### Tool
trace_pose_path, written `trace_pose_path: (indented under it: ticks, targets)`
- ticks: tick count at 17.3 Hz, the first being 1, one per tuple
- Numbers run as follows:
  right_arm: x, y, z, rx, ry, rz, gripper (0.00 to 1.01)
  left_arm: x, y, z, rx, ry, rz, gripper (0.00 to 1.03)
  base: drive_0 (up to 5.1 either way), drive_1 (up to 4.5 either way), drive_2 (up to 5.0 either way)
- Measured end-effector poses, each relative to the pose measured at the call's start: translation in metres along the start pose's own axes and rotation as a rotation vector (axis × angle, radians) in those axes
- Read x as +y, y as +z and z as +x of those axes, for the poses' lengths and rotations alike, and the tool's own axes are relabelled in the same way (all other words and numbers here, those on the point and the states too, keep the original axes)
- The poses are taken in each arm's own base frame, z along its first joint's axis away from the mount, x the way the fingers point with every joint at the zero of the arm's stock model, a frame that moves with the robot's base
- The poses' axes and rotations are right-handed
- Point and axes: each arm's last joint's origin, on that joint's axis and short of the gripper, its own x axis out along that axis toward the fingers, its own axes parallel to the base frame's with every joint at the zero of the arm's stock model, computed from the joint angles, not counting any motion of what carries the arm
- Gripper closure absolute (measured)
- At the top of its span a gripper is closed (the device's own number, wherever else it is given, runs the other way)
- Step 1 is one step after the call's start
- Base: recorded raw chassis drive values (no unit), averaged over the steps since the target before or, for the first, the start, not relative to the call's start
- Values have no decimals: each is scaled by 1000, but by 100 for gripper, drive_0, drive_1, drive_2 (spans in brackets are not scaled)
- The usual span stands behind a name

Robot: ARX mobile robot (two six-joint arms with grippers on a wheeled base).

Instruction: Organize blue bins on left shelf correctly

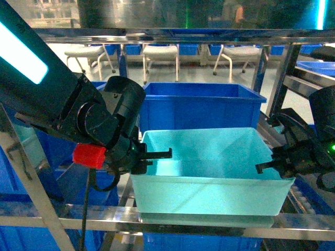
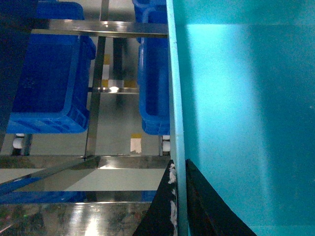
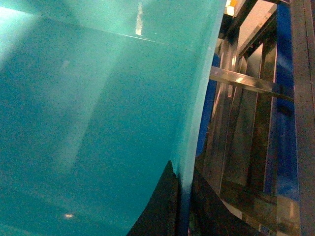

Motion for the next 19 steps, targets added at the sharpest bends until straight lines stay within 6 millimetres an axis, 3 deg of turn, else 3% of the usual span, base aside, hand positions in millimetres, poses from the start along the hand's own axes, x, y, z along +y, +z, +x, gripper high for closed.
trace_pose_path:
  ticks: [3,7,13,15,16,19]
  targets:
    - [-1,2,4,2,2,-2,99,-1,3,3,-2,2,-4,101,0,0,0]
    - [-3,1,5,8,27,-69,79,-2,7,3,-22,11,3,83,0,0,0]
    - [0,4,5,-9,44,-119,26,-4,12,2,-42,7,4,31,0,0,0]
    - [0,4,5,-9,45,-123,2,-4,11,2,-40,7,4,10,0,0,0]
    - [0,4,5,-18,51,-124,1,-4,11,2,-58,3,2,3,0,0,0]
    - [2,15,4,-151,121,-133,3,-7,11,-15,-162,22,25,5,0,0,0]
